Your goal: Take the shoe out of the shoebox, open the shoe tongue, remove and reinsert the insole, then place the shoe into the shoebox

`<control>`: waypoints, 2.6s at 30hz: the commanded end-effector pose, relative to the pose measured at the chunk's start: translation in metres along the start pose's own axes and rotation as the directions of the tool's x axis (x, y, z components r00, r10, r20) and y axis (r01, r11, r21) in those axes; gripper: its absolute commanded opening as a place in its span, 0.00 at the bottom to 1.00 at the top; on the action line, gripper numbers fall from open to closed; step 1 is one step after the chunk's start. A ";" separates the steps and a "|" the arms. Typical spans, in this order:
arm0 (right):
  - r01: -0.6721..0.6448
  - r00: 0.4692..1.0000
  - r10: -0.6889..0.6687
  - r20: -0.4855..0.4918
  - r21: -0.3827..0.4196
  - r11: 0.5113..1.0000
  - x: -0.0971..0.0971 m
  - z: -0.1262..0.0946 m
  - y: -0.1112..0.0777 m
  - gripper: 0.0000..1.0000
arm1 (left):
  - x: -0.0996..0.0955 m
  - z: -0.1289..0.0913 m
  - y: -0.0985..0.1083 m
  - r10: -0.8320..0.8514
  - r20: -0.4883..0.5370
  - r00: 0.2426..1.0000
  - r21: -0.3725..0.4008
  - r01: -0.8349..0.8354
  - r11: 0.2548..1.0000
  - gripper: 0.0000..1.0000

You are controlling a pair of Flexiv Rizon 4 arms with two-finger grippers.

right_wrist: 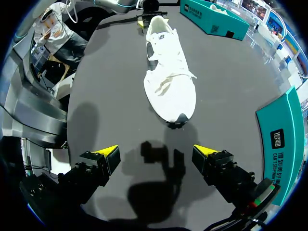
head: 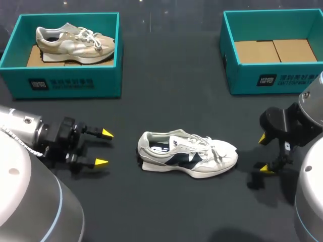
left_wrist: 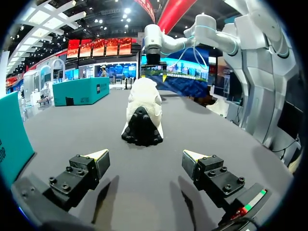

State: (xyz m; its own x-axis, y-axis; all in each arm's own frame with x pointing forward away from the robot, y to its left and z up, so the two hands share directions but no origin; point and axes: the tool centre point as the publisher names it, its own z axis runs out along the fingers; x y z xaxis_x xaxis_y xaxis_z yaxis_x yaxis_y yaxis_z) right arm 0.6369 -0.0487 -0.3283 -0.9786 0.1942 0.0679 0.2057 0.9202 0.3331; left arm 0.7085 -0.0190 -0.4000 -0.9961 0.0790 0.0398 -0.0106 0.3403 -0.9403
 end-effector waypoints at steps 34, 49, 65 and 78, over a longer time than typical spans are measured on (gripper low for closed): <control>0.001 1.000 -0.001 0.004 0.000 1.000 0.002 -0.001 -0.001 1.00 | -0.012 0.079 -0.020 -0.012 -0.008 1.000 0.049 0.012 0.999 1.00; 0.001 1.000 -0.001 0.004 0.000 1.000 0.002 -0.001 -0.001 1.00 | -0.011 0.097 -0.025 -0.011 -0.035 0.999 0.052 0.013 0.999 1.00; 0.001 1.000 -0.001 0.004 0.000 1.000 0.002 -0.001 -0.001 1.00 | -0.007 0.117 -0.029 -0.005 -0.054 0.999 0.058 0.008 0.998 1.00; 0.001 1.000 -0.001 0.004 0.000 1.000 0.002 -0.001 -0.001 1.00 | -0.009 0.136 -0.035 0.002 -0.062 0.998 0.059 0.002 0.998 1.00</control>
State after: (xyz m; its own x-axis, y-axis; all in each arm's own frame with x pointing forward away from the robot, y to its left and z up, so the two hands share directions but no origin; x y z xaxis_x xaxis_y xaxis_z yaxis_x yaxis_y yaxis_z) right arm 0.6369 -0.0488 -0.3283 -0.9786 0.1942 0.0679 0.2058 0.9202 0.3331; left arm 0.7039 -0.1517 -0.4098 -0.9886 0.1388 0.0584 -0.0169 0.2829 -0.9590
